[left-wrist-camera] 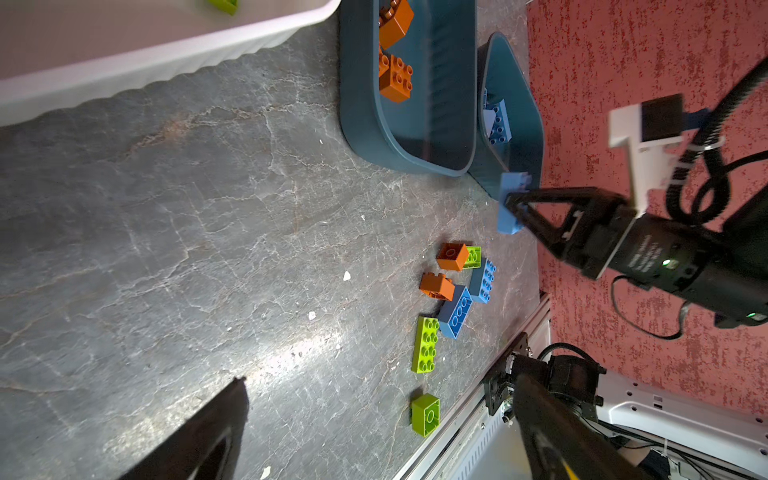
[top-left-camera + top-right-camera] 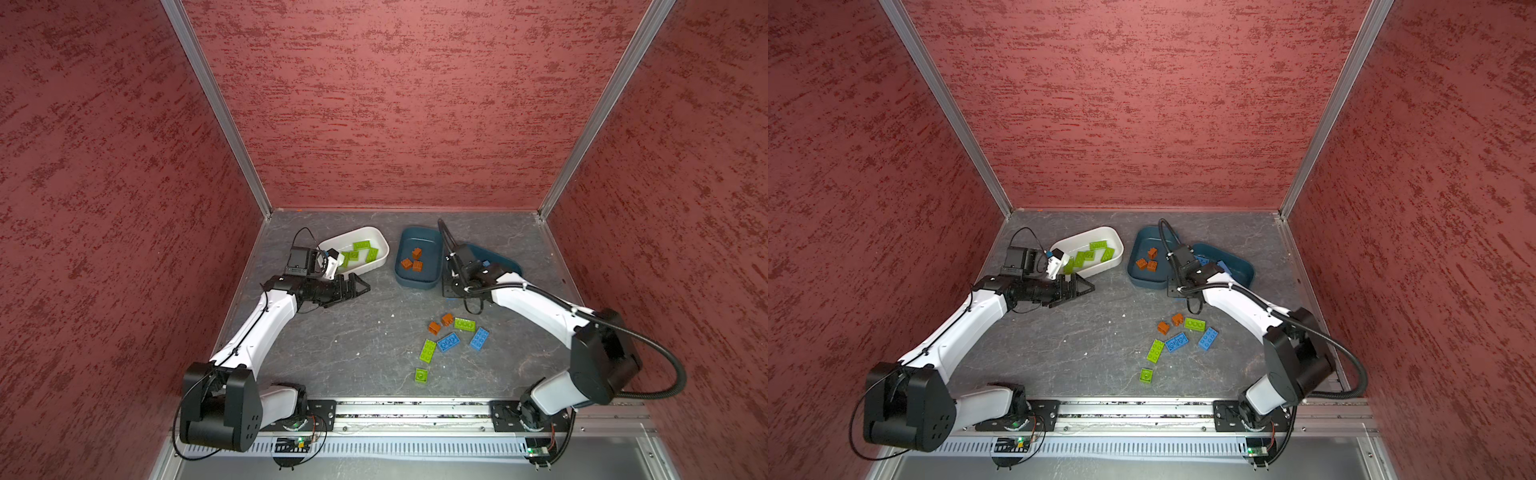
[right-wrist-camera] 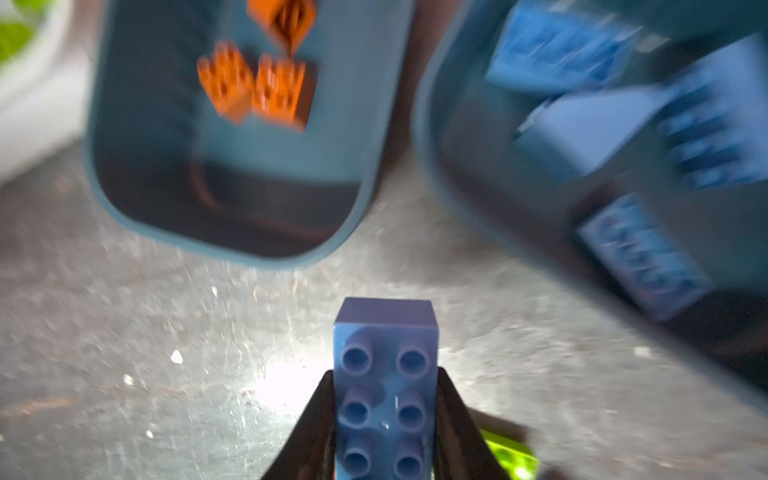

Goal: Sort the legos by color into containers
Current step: 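Carry the blue brick into the farther teal tub and open the right gripper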

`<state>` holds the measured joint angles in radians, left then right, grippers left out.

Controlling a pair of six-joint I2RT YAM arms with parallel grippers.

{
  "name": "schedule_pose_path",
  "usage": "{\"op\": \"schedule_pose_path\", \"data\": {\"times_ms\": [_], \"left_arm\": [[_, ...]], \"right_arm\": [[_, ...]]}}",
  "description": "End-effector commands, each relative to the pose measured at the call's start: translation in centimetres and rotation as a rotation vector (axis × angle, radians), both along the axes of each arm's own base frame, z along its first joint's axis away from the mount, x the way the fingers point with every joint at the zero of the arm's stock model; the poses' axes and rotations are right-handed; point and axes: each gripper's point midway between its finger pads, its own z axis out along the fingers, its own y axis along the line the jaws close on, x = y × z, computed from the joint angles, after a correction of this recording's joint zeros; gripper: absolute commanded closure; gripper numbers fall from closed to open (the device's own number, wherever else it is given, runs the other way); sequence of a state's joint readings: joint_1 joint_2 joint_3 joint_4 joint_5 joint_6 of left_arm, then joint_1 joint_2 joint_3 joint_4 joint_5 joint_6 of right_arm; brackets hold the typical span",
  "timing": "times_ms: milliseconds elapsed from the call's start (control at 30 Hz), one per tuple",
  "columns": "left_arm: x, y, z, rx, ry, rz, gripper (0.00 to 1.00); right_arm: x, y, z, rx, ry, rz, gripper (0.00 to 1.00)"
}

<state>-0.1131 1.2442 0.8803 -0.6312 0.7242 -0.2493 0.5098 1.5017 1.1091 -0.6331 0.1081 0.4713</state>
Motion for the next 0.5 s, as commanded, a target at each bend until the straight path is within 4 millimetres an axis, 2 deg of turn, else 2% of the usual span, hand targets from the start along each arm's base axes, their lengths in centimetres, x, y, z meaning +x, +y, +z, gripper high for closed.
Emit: {"op": "schedule_pose_path", "data": {"times_ms": [0, 133, 233, 333, 467], "left_arm": [[-0.1, -0.4, 0.8, -0.034, -0.026, -0.012, 0.00], [0.2, -0.9, 1.4, -0.051, -0.032, -0.018, 0.00], [0.3, -1.4, 1.6, -0.050, -0.035, -0.026, 0.00], [0.4, -1.5, 1.6, -0.042, -0.032, -0.026, 0.00], [0.5, -1.4, 1.7, -0.035, -0.030, -0.022, 0.00]], "right_arm": [[1.0, -4.4, 1.8, -0.054, -0.021, -0.018, 0.74], [3.3, -9.7, 2.8, -0.157, -0.046, -0.019, 0.73], [5.1, -12.1, 2.2, -0.213, -0.034, 0.030, 0.72], [6.5, -12.8, 0.7, -0.235, -0.004, 0.108, 0.71], [7.8, -12.3, -1.7, -0.220, 0.034, 0.203, 0.70]]}}
